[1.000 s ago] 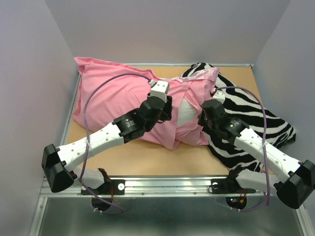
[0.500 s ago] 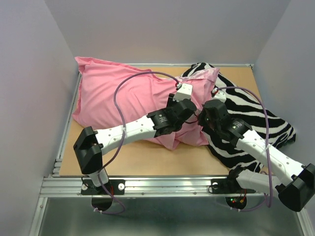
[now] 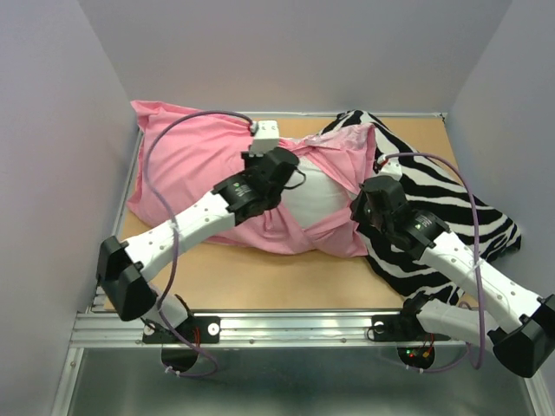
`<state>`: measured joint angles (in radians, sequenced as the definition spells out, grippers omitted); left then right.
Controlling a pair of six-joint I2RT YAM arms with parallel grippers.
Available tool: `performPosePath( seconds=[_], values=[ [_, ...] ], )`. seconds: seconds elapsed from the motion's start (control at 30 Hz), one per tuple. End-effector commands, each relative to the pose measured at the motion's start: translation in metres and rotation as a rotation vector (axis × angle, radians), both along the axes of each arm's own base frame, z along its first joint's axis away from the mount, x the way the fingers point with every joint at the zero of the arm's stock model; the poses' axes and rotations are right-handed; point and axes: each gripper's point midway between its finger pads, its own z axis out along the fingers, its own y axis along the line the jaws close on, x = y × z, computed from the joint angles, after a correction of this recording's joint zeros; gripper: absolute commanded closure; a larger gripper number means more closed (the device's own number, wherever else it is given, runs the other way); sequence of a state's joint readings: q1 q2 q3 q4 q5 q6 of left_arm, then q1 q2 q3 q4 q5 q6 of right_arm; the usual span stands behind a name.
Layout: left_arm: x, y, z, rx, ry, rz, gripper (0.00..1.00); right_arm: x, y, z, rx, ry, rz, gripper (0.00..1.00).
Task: Remove the pillowcase from the pillow
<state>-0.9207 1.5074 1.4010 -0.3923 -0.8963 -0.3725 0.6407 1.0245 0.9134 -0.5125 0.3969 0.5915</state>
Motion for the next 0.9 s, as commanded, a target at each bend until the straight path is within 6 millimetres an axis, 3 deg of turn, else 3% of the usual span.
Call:
performPosePath(
  seconds=[0.0, 0.03, 0.07, 0.1, 0.13, 0.2, 0.23, 0.27, 0.33, 0.37, 0.43, 0.47, 0.57, 0.6, 0.7, 0.73, 0.87],
  values=[
    [0.010, 0.085, 0.028, -0.067, -0.062, 0.177, 1.00, 0.005, -0.015, 0.053, 0.004, -0.107, -0.049, 0.99],
    [0.012, 0.100, 0.028, -0.049, -0.057, 0.222, 1.00, 0.004, -0.015, 0.058, 0.005, -0.114, -0.047, 1.00],
    [0.011, 0.128, 0.026, -0.003, -0.046, 0.315, 1.00, 0.002, -0.016, 0.064, 0.000, -0.115, -0.038, 1.00],
    [0.012, 0.139, 0.028, 0.016, -0.045, 0.354, 1.00, 0.002, -0.017, 0.071, 0.003, -0.125, -0.036, 1.00],
    [0.014, 0.148, 0.032, 0.032, -0.043, 0.387, 1.00, 0.002, -0.015, 0.091, 0.028, -0.157, -0.031, 0.99],
    [0.014, 0.172, 0.039, 0.050, -0.033, 0.463, 1.00, 0.000, -0.008, 0.102, 0.048, -0.158, 0.011, 0.99],
    [0.015, 0.178, 0.045, 0.048, -0.042, 0.473, 1.00, 0.000, -0.003, 0.115, 0.070, -0.173, 0.035, 0.99],
    [0.018, 0.177, 0.049, 0.039, -0.038, 0.448, 1.00, 0.000, 0.003, 0.113, 0.071, -0.160, 0.060, 0.99],
    [0.027, 0.165, 0.059, 0.020, -0.042, 0.365, 1.00, 0.005, 0.009, 0.097, 0.044, -0.117, 0.076, 0.99],
    [0.032, 0.149, 0.053, -0.019, -0.014, 0.286, 1.00, 0.007, 0.010, 0.081, 0.020, -0.084, 0.076, 0.99],
    [0.037, 0.129, 0.036, -0.050, 0.020, 0.210, 1.00, 0.010, 0.018, 0.056, 0.003, -0.033, 0.099, 0.97],
    [0.036, 0.111, 0.026, -0.071, 0.042, 0.151, 1.00, 0.009, 0.024, 0.035, 0.010, -0.004, 0.120, 0.95],
    [0.026, 0.067, -0.014, -0.078, 0.090, 0.052, 1.00, 0.006, 0.034, 0.004, 0.015, 0.062, 0.154, 0.87],
    [0.021, 0.059, -0.031, -0.055, 0.111, 0.039, 1.00, 0.005, 0.035, -0.002, 0.015, 0.074, 0.161, 0.72],
    [0.008, 0.035, -0.065, -0.008, 0.152, 0.041, 1.00, -0.001, 0.034, -0.008, 0.019, 0.088, 0.175, 0.52],
    [0.005, 0.030, -0.079, 0.004, 0.175, 0.039, 1.00, -0.005, 0.033, -0.013, 0.016, 0.097, 0.179, 0.40],
    [-0.005, 0.008, -0.092, -0.043, 0.185, -0.031, 0.86, -0.016, 0.039, -0.020, 0.048, 0.131, 0.231, 0.27]
  ],
)
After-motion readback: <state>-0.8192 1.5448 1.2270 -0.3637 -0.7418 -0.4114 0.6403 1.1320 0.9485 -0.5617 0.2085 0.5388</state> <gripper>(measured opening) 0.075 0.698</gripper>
